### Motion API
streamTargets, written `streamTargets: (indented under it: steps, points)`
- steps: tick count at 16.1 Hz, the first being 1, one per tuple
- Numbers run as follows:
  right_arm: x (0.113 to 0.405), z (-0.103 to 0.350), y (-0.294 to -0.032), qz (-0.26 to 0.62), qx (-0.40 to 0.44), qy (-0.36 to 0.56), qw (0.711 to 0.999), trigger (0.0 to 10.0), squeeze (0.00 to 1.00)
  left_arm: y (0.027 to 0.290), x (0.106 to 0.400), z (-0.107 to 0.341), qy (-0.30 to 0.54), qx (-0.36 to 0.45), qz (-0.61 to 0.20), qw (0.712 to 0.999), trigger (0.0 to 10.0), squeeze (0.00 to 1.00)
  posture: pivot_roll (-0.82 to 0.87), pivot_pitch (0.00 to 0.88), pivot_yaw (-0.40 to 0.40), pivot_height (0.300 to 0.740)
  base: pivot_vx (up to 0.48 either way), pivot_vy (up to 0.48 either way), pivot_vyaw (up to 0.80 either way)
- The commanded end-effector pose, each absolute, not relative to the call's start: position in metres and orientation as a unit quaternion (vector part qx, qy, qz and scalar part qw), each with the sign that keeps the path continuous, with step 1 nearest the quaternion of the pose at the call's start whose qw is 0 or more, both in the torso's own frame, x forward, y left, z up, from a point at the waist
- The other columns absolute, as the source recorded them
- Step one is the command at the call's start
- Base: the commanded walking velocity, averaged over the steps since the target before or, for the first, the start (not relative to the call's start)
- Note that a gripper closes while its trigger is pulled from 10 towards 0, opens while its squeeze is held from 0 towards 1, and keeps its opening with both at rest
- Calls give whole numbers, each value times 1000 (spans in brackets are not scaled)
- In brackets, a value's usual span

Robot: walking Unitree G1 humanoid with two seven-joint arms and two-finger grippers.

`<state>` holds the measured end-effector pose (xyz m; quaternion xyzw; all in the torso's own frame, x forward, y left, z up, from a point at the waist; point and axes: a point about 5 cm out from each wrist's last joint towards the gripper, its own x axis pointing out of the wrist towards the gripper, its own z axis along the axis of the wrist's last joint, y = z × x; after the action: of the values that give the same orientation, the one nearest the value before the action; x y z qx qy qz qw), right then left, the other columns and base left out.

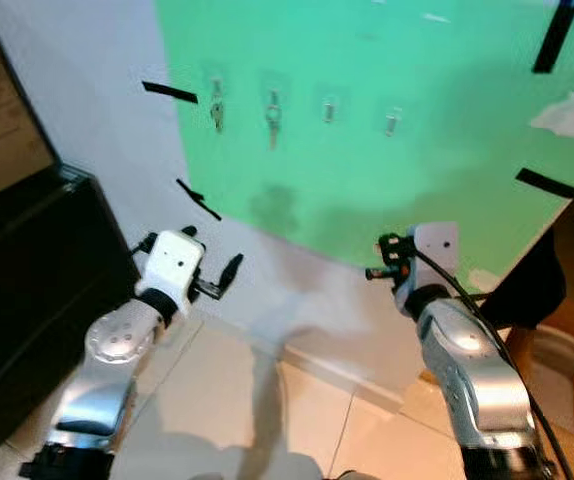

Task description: Hang keys on a hook

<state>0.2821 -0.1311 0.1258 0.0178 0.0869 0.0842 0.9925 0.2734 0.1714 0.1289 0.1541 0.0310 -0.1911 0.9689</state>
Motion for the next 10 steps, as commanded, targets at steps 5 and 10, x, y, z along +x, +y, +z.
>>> streamTargets:
  steps: [5, 10]
  points:
    - [292, 130, -127, 84, 45, 74, 993, 10000, 0, 173, 272, 137, 32, 159, -210, 964, 10000, 0, 56, 0, -34, 740, 279, 0, 480]
    - [287, 125, -129, 58, 67, 70, 994, 10000, 0, 171, 278, 142, 35, 165, -244, 955, 10000, 0, 14, 0, 62, 740, 289, 0, 0]
